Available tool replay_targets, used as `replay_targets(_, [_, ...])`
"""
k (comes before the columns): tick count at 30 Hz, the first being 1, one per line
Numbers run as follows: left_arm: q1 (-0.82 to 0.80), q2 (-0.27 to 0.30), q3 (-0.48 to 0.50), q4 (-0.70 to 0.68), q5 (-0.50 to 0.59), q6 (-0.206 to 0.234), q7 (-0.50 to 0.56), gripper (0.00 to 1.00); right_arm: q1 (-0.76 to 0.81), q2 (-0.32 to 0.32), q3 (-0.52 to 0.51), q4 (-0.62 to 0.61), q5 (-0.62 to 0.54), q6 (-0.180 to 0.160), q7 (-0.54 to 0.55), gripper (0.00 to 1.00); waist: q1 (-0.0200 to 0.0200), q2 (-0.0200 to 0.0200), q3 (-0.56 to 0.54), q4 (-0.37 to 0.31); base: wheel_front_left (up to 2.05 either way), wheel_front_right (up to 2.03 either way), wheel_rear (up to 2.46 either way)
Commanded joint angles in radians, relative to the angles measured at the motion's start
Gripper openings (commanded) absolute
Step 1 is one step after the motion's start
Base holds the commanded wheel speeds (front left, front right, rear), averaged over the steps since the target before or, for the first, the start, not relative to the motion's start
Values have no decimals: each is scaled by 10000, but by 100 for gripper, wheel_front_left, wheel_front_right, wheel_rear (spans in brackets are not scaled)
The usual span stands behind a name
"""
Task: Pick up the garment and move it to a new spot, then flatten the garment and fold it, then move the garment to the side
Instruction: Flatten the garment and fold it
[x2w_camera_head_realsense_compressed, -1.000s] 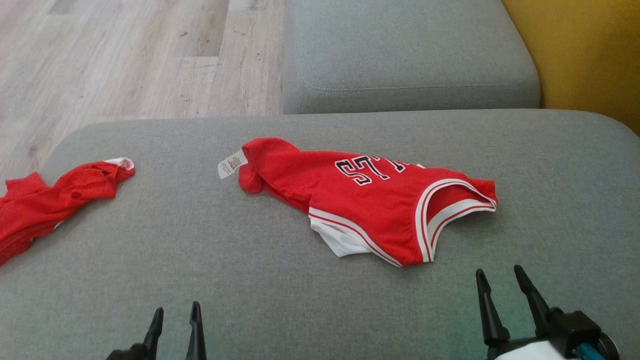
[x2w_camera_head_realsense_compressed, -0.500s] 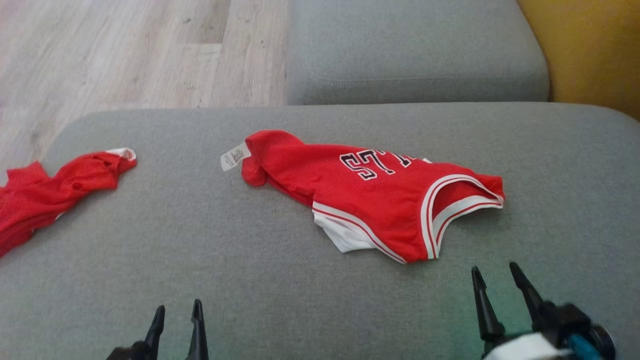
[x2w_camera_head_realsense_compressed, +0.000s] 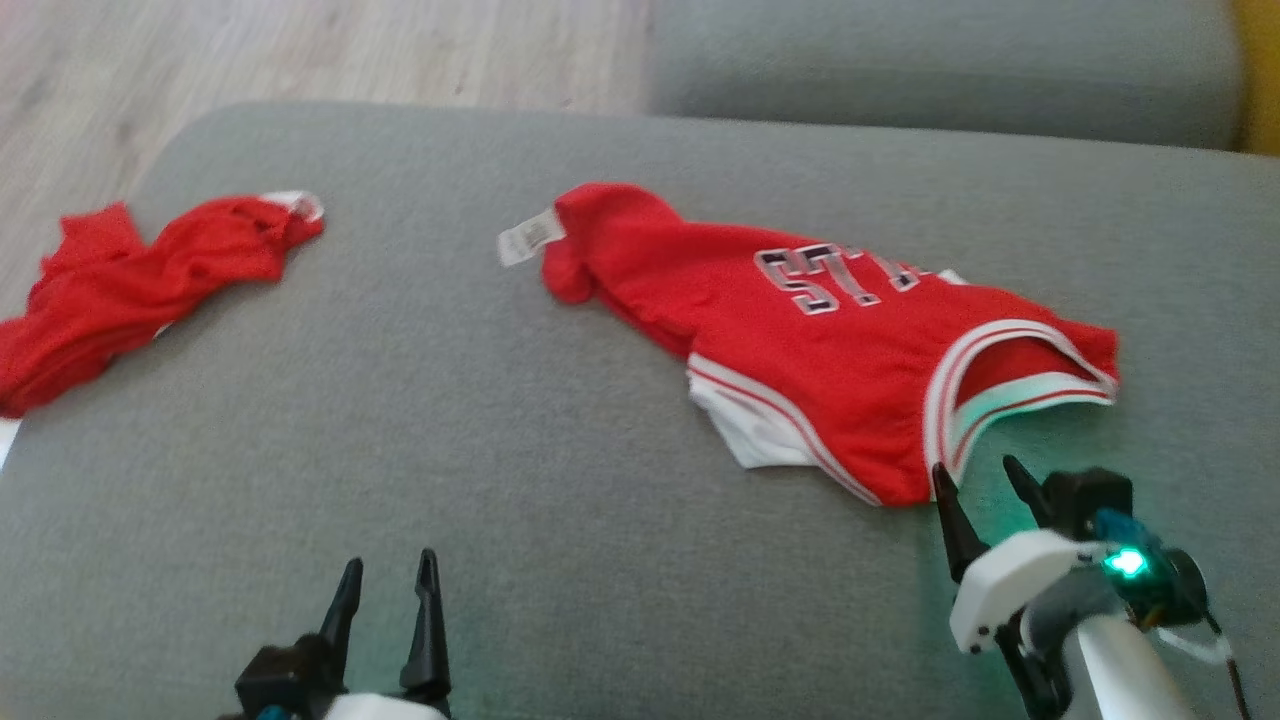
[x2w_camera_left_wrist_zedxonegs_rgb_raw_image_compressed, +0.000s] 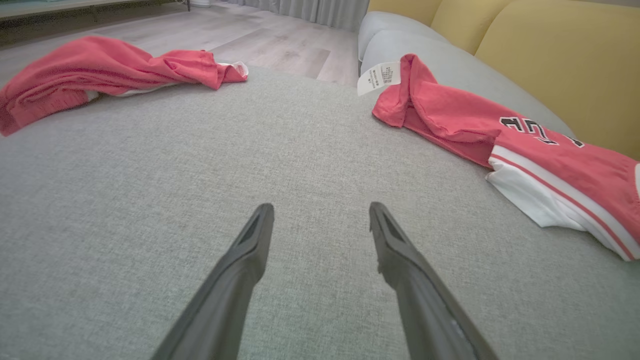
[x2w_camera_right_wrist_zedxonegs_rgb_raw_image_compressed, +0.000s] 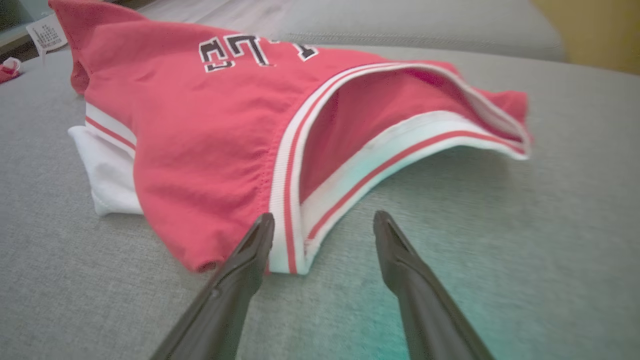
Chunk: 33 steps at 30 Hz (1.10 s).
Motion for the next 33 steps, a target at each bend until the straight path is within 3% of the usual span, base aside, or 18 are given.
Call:
replay_targets(1, [-504,-24,250,-224,85,-7,-129,100,-554,-54,188,-145,43,77,19,100,-3,0,303,287,0,0,0])
replay_targets(6, [-622,-186,246,-33,89,-15,-262,100,-1149,-54,257,859,436,77,515,98,-3,0,509,412,0,0,0])
replay_targets(7, [-641,-214,241,6,89,-20,-281,100,-1220,-54,312,1050,549,77,680,80,-3,0,517,425,0,0,0])
replay_targets(8, [-657,-240,240,43,85,-26,-300,100,-1276,-54,388,1212,698,77,845,44,-3,0,522,431,0,0,0])
replay_targets(10, [-673,-285,255,110,71,-31,-337,100,-1368,-54,596,1418,1039,77,1117,0,-3,0,518,410,0,0,0])
replay_targets(15, [-693,-376,321,226,40,-34,-422,100,-1745,-59,558,1091,1303,77,1160,0,-3,0,524,254,0,0,0])
replay_targets(23, [-983,-629,269,280,38,-279,-521,100,-3483,-1891,-173,-134,735,77,2305,0,-3,0,915,440,0,0,0])
replay_targets(29, [-1375,-763,36,338,214,-465,-544,100,-5177,-3551,180,518,686,77,2942,0,-3,0,1464,912,0,0,0])
replay_targets(33, [-1595,-846,-89,361,308,-517,-551,100,-6225,-3723,414,1307,644,77,2818,0,-3,0,1823,1093,0,0,0])
